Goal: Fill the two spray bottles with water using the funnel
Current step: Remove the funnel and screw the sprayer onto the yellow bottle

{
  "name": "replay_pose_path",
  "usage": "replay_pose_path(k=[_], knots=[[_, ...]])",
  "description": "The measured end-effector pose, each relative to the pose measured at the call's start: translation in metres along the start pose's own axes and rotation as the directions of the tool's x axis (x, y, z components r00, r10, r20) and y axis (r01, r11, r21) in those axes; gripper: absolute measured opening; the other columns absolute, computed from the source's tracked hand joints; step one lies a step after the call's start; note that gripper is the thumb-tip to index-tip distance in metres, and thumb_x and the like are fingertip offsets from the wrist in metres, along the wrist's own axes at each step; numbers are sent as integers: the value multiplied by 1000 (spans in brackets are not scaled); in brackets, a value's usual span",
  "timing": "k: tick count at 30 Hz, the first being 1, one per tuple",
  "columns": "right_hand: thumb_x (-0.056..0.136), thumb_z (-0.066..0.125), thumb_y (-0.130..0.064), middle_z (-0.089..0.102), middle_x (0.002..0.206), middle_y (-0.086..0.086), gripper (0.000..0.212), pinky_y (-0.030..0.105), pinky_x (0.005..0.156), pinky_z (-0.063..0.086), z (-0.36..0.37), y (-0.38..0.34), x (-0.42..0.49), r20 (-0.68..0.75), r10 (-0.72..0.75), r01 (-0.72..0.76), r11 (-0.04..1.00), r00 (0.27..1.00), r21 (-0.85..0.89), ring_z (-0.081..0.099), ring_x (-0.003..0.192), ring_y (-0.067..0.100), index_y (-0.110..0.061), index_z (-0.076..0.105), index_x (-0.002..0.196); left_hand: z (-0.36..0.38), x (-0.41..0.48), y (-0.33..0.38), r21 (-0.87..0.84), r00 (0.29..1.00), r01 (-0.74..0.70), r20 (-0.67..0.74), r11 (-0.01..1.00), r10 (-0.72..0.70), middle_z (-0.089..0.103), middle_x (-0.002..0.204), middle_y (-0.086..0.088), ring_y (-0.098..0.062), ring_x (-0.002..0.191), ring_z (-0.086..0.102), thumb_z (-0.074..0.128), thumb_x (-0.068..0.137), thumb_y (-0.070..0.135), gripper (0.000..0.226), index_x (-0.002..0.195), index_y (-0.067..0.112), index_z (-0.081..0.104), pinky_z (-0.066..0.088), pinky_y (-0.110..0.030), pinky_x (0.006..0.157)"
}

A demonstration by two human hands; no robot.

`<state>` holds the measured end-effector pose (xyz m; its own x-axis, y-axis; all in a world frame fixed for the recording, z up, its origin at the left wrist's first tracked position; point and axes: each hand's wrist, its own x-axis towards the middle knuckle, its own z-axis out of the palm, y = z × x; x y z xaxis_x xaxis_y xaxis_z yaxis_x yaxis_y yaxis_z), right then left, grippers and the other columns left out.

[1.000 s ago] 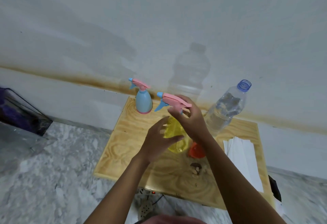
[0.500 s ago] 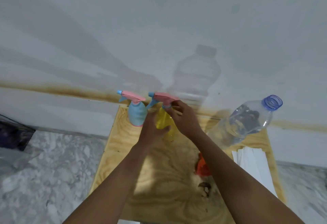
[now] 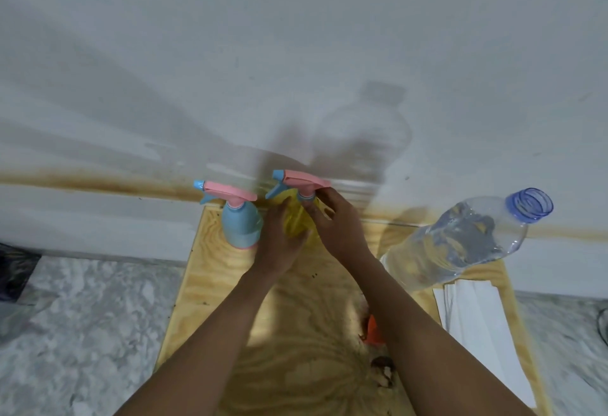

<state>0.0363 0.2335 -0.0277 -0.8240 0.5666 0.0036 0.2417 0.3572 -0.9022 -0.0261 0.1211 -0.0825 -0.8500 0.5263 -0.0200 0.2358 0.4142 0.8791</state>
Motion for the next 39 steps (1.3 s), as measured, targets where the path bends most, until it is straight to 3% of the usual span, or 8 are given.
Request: replay_pose_path(k=[6,14,20,24,29,33,36,39], knots=[[92,65,-36,69,117,-14,31,37,90,54,-9,-2,-6,44,0,3,997,999,-74,63,110,7,-34,61,122,3,-4,-1,-29,999,38,10,999,-38,51,141,-9,-24,133,48,76,82,18,70,144,12,43,42,-47,109],[93,65,-27,67,122,-6,37,37,96,53,-16,-1,-13,60,48,-44,996,997,-74,63,110,9,-20,60,129,6,-9,2,2,991,123,-52,992,-123,56,140,-7,-23,128,54,78,83,24,73,145,14,42,46,-32,100],[94,64,-26,65,128,-5,39,28,96,51,-29,-10,-30,87,63,-61,998,994,-28,61,112,8,-18,58,133,6,-11,5,50,987,159,-49,986,-156,59,137,-7,-26,126,56,77,83,30,77,148,15,39,49,-46,101],[94,64,-20,69,116,-6,30,18,83,54,-51,-18,-66,56,10,-10,1000,998,-15,66,94,1,-18,65,124,3,-22,19,-1,980,188,-73,982,-187,62,127,-7,-25,116,60,79,76,30,78,143,14,43,51,-41,91],[93,65,-18,70,99,-15,19,9,70,48,-105,5,-142,-114,-17,10,998,993,-66,66,86,2,-25,69,110,4,-87,54,-132,955,273,-81,953,-285,44,140,1,-18,130,45,77,84,27,79,150,18,34,40,-33,103],[93,64,-21,70,99,-15,19,19,73,51,-154,56,-191,-186,84,-128,962,979,-239,64,84,1,-26,69,110,26,-133,97,-157,983,178,-18,971,-183,52,138,-2,-19,123,54,79,81,33,75,145,21,42,46,-39,104],[92,63,-26,68,104,-11,23,25,77,51,-175,97,-210,-118,243,-269,897,963,-351,61,87,4,-26,67,115,49,-139,142,-156,997,63,54,986,-56,46,144,2,-12,124,49,81,79,35,83,149,24,36,44,-33,102],[91,62,-37,65,118,-6,36,26,83,46,-179,122,-215,-19,337,-305,828,941,-471,58,104,10,-26,62,126,69,-132,188,-147,994,-46,87,988,59,35,152,4,-8,135,38,82,76,43,97,153,26,26,36,-28,107]])
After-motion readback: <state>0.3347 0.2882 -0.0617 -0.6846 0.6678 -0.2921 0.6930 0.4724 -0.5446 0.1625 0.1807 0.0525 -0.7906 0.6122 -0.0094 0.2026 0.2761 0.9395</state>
